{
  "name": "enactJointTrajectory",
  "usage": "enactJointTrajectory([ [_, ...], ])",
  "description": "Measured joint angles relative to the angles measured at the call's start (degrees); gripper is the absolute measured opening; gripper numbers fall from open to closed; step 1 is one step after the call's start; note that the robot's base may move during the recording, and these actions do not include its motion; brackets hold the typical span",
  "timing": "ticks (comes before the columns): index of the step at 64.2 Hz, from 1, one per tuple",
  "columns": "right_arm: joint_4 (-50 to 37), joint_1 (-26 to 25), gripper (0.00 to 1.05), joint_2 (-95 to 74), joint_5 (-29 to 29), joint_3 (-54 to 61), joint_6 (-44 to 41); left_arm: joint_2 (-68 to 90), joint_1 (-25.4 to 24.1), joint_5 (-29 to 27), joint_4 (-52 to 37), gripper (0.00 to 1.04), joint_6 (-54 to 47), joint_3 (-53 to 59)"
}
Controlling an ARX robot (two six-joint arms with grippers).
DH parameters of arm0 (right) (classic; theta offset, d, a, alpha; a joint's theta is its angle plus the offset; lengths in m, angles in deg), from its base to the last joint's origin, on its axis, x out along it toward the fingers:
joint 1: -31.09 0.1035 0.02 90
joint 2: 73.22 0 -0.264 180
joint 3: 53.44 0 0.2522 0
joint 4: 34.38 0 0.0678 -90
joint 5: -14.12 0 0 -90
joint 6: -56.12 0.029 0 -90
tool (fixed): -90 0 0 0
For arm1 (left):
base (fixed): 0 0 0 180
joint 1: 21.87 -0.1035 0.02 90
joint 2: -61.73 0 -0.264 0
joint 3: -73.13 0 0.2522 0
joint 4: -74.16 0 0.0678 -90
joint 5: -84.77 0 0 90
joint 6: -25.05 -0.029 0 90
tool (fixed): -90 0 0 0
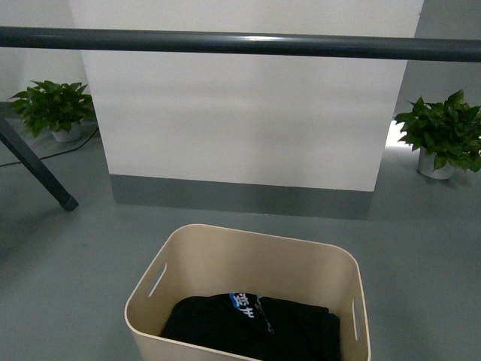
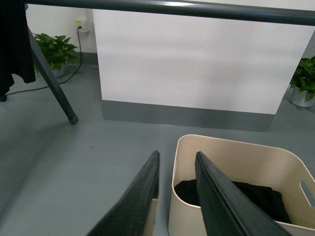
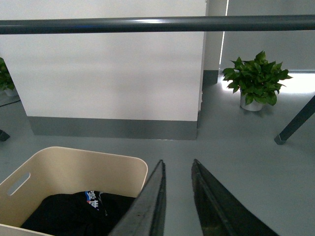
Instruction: Move hamper under clothes hanger
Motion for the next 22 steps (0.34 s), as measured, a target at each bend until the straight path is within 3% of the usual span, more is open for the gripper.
enactJointTrajectory([
  [22,0.00,0.00,0.82,0.00,0.00,0.00,0.00,0.00,0.00,0.00,0.00,0.84,0.00,0.00],
])
